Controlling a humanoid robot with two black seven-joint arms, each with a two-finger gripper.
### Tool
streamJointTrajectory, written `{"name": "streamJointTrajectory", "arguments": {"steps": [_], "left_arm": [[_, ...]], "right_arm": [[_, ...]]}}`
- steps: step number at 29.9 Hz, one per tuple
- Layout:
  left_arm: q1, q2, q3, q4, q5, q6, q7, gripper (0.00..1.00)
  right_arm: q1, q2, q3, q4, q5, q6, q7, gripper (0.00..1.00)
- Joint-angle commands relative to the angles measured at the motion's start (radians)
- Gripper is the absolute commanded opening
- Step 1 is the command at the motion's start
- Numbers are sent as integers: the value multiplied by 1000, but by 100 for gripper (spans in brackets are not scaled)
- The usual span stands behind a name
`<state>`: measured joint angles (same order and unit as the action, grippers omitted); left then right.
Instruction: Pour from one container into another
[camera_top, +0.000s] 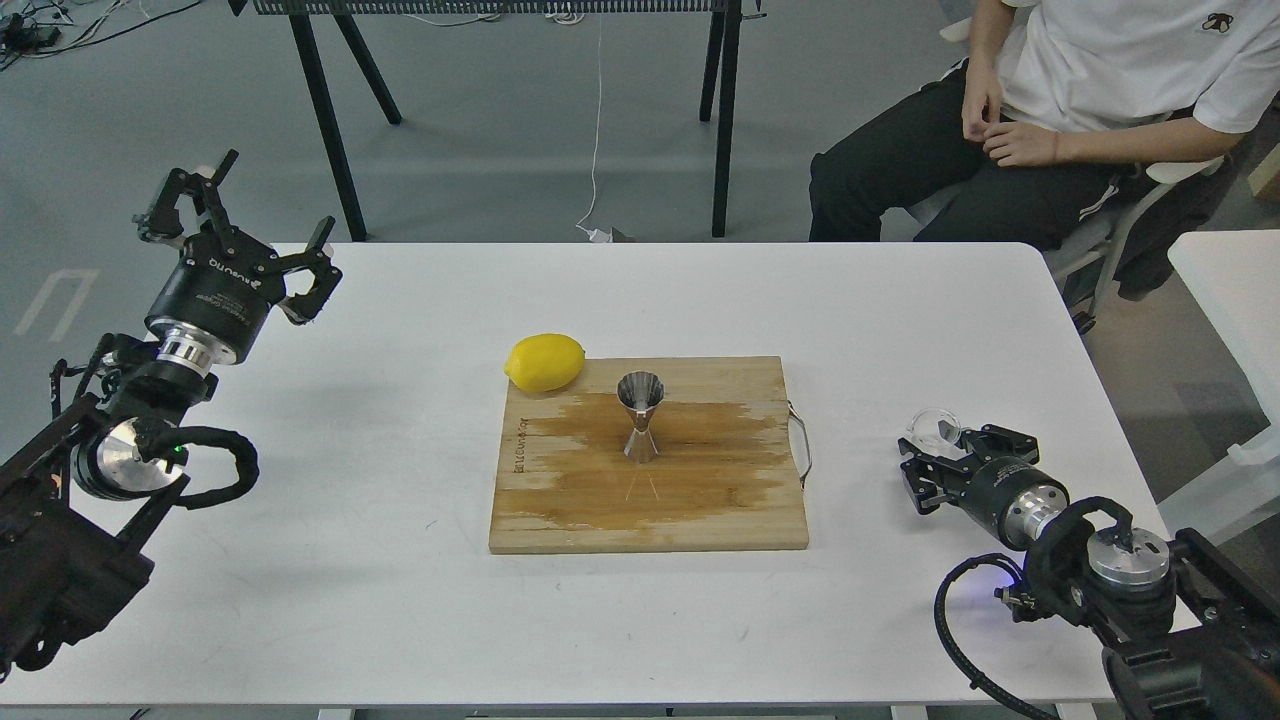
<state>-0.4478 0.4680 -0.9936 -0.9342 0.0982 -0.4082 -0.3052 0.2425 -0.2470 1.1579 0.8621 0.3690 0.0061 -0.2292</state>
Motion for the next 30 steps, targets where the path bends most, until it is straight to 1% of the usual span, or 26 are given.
{"name": "streamJointTrajectory", "arguments": {"steps": [1, 13, 17, 23, 24, 25, 27, 29, 30], "left_arm": [[1, 3, 0, 0, 0, -3, 0, 100], [1, 4, -3, 0, 0, -3, 0, 100], [0, 4, -2, 0, 0, -3, 0, 100], [0, 4, -3, 0, 0, -3, 0, 100], [0, 4, -3, 0, 0, -3, 0, 100], [0, 4, -3, 0, 0, -3, 0, 100], [-2, 4, -3, 0, 0, -3, 0, 100], [-2, 4, -2, 0, 0, -1, 0, 100], [-2, 4, -2, 0, 0, -1, 0, 100]], "right_arm": [[-2, 2, 0, 3, 1, 0, 1, 39], [-14, -9, 5, 6, -1, 2, 4, 45], [-14, -9, 5, 6, -2, 9, 7, 48], [-14, -9, 6, 8, -2, 17, 11, 50], [-14, -9, 6, 8, -2, 17, 11, 51], [-14, -9, 6, 8, -2, 17, 11, 55], [-14, -11, 6, 9, -2, 17, 11, 68], [-14, -11, 6, 9, -2, 17, 13, 73], [-14, -11, 6, 9, -2, 17, 13, 77]]}}
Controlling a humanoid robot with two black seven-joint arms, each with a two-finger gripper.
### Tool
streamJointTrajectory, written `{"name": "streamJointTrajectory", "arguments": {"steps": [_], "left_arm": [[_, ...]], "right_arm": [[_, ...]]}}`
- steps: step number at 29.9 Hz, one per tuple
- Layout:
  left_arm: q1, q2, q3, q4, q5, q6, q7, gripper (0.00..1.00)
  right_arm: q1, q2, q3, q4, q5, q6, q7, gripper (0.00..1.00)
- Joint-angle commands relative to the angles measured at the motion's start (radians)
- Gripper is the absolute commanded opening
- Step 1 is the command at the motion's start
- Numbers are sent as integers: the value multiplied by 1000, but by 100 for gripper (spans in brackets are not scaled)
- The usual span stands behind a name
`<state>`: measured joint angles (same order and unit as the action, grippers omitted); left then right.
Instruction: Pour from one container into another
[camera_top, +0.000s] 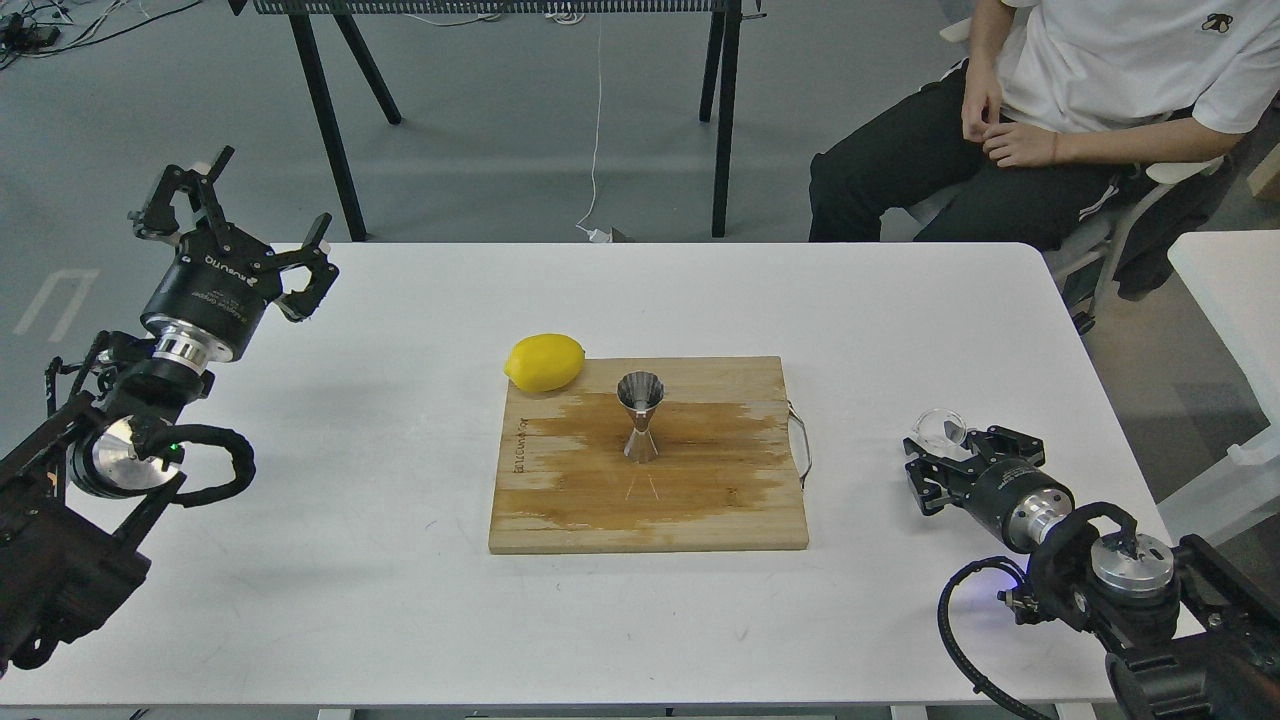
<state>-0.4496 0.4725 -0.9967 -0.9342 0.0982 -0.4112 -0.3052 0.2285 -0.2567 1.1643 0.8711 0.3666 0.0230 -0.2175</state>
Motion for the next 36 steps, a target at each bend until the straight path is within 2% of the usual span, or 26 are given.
{"name": "streamJointTrajectory", "arguments": {"steps": [1, 7, 13, 16, 19, 23, 24, 26, 30, 34, 36], "left_arm": [[0, 0, 1, 0, 0, 2, 0, 100], [0, 0, 3, 0, 0, 2, 0, 100], [0, 0, 1, 0, 0, 2, 0, 100], [0, 0, 1, 0, 0, 2, 0, 100], [0, 0, 1, 0, 0, 2, 0, 100], [0, 0, 3, 0, 0, 2, 0, 100], [0, 0, 3, 0, 0, 2, 0, 100], [0, 0, 3, 0, 0, 2, 0, 100], [0, 0, 1, 0, 0, 2, 0, 100], [0, 0, 1, 0, 0, 3, 0, 100], [0, 0, 1, 0, 0, 3, 0, 100]], "right_arm": [[0, -1, 0, 0, 0, 0, 3, 80], [-1, -3, 17, 0, 0, 2, 6, 83], [0, -3, 18, 0, 0, 2, 3, 60], [0, -3, 18, -1, 0, 2, 3, 45], [0, -3, 18, -1, 0, 0, 3, 43], [0, -3, 18, -4, 0, 0, 1, 44], [0, -3, 18, -6, 0, 0, 1, 47], [0, -3, 18, -6, 0, 0, 3, 62], [-2, -3, 18, -6, 0, 0, 4, 75], [0, -1, 18, -4, 0, 2, 4, 80], [0, -3, 18, -1, 0, 3, 3, 76]]}}
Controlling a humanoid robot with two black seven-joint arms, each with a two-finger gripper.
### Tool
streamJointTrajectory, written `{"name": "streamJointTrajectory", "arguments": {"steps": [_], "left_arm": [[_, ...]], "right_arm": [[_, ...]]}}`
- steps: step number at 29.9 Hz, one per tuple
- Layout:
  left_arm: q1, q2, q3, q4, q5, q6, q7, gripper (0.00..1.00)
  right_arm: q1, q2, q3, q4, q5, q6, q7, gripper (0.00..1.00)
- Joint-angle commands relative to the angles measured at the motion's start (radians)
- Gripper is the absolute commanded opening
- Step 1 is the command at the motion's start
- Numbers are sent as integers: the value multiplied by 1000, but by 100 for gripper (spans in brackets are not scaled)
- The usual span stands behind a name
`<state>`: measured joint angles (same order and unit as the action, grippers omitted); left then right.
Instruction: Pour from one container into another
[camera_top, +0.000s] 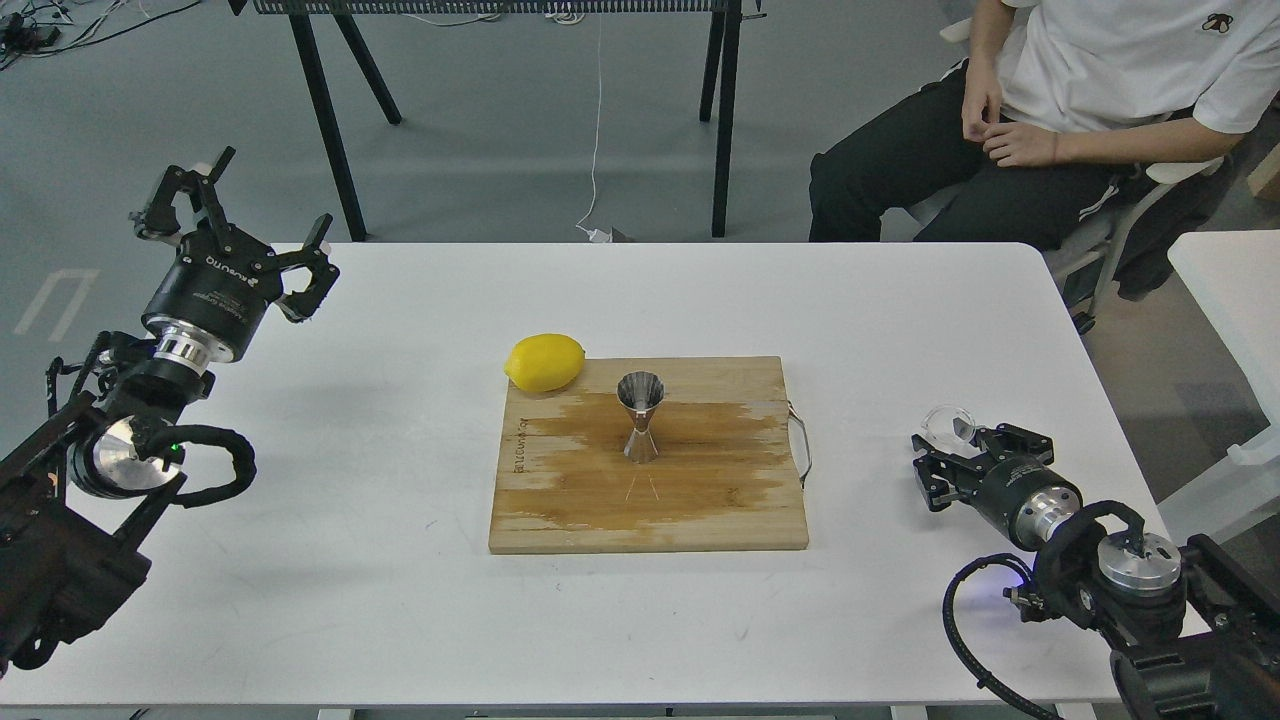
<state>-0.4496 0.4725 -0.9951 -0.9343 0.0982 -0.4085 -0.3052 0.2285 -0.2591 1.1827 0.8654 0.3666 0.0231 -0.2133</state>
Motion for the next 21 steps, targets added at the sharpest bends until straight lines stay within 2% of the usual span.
{"name": "streamJointTrajectory", "arguments": {"steps": [1, 4, 6, 7, 8, 9, 10, 12, 14, 21], "left_arm": [[0, 0, 1, 0, 0, 0, 0, 100], [0, 0, 1, 0, 0, 2, 0, 100], [0, 0, 1, 0, 0, 0, 0, 100], [0, 0, 0, 0, 0, 0, 0, 100], [0, -2, 0, 0, 0, 0, 0, 100], [0, -2, 0, 0, 0, 0, 0, 100], [0, -2, 0, 0, 0, 0, 0, 100], [0, 0, 0, 0, 0, 0, 0, 100], [0, 0, 0, -1, 0, -1, 0, 100], [0, 2, 1, 0, 0, -3, 0, 100]], "right_arm": [[0, 1, 0, 4, 0, 3, -3, 70], [0, 1, -1, 1, 0, 23, -5, 42], [0, 3, -3, 0, 0, 28, -5, 40], [-1, 3, -3, -2, 0, 28, -5, 40], [0, 3, -3, -3, -1, 26, -3, 45], [0, 3, -3, -3, -1, 26, -3, 56], [0, 1, -3, -3, 0, 26, -3, 60], [0, 1, -3, -3, 0, 28, -1, 62], [0, 1, -1, -2, 0, 28, -1, 72], [0, 1, -1, 1, 0, 29, 0, 75]]}}
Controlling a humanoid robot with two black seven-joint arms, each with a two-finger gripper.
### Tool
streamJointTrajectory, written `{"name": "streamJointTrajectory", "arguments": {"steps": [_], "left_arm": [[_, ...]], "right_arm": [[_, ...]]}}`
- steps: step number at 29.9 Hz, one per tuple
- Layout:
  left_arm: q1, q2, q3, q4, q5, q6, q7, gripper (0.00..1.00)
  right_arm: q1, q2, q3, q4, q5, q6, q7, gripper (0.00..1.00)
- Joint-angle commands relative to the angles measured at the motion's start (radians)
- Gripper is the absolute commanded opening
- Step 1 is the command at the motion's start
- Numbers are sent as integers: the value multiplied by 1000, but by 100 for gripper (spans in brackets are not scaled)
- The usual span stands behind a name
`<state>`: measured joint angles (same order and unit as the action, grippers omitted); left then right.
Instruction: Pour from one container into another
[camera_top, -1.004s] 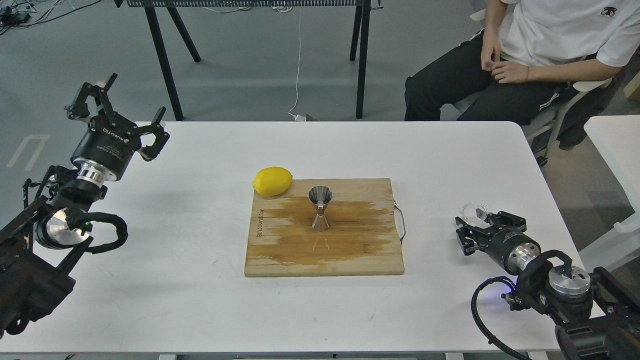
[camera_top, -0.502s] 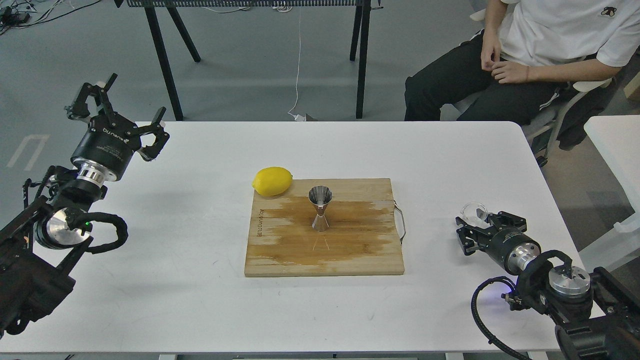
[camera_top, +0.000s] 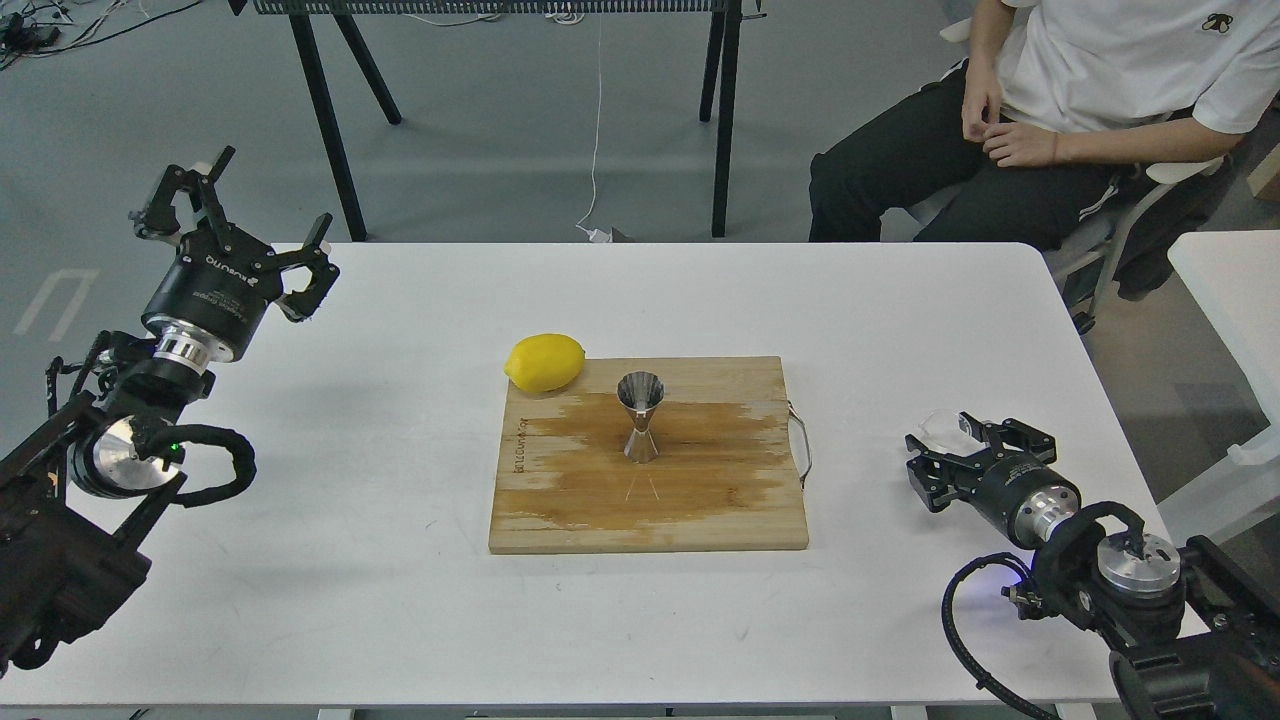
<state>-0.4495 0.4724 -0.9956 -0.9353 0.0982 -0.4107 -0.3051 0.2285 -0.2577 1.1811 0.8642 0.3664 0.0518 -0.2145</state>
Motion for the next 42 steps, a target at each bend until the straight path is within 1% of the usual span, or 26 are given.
{"name": "streamJointTrajectory", "arguments": {"steps": [1, 5, 6, 7, 8, 11, 15, 20, 24, 26, 28, 30, 32, 34, 38, 39, 42], "left_arm": [[0, 2, 0, 1, 0, 0, 0, 100], [-1, 2, 0, 1, 0, 0, 0, 100], [-1, 3, 0, 1, 0, 0, 0, 100], [-1, 3, 0, 0, 0, 0, 0, 100], [0, 3, 0, 1, 0, -2, 0, 100], [0, 8, 0, 1, 0, -2, 0, 100], [0, 12, -2, 1, 0, -2, 0, 100], [0, 26, 0, 1, 0, -3, 0, 100], [0, 37, -3, 1, -2, -3, 0, 100], [-1, 38, -3, 1, -2, -2, 0, 100], [-1, 38, -5, 1, -2, -2, 0, 100], [-1, 38, -9, 1, -2, -2, 0, 100], [-1, 35, -15, 1, -2, -2, 0, 100], [-3, 34, -15, 1, -2, 0, 0, 100], [-20, 32, -15, 1, -3, 6, 1, 100], [-27, 32, -17, 1, -3, 7, 1, 100], [-40, 31, -17, 1, -3, 12, 0, 100]], "right_arm": [[0, 0, 0, 2, 0, 0, 1, 75], [-1, -3, 3, 10, 0, 9, 1, 76], [0, -8, 5, 10, 0, 13, 1, 81], [2, -20, 12, 10, 0, 20, 3, 96], [2, -31, 24, 13, 0, 31, 1, 98], [11, -70, 37, 22, -1, 97, -6, 98], [67, -138, 35, 24, -10, 200, 4, 98], [178, -212, 23, 15, -61, 217, 4, 98], [258, -219, 25, 18, -139, 221, 13, 99], [290, -221, 25, 19, -164, 238, 39, 99], [319, -222, 25, 15, -187, 285, 93, 100], [345, -224, 23, 10, -214, 327, 164, 100], [361, -229, 25, -4, -234, 345, 210, 100], [371, -218, 25, -25, -236, 350, 236, 100], [382, -213, 22, -36, -236, 370, 309, 100], [382, -213, 22, -37, -236, 372, 320, 100], [382, -212, 22, -56, -234, 376, 322, 100]]}}
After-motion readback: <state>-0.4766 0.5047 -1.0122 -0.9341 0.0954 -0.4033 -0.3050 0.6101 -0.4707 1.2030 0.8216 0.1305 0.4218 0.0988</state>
